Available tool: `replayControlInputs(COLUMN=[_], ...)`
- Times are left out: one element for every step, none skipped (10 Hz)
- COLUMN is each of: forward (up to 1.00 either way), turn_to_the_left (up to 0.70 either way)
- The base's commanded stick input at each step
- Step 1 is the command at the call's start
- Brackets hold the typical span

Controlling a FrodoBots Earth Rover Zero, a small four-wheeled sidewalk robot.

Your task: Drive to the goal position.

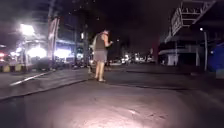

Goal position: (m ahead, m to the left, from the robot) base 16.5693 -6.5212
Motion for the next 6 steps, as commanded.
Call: replayControlInputs(forward=[1.00,1.00,1.00,1.00,1.00,1.00], turn_to_the_left=[0.00,0.00,0.00,0.00,0.00,0.00])
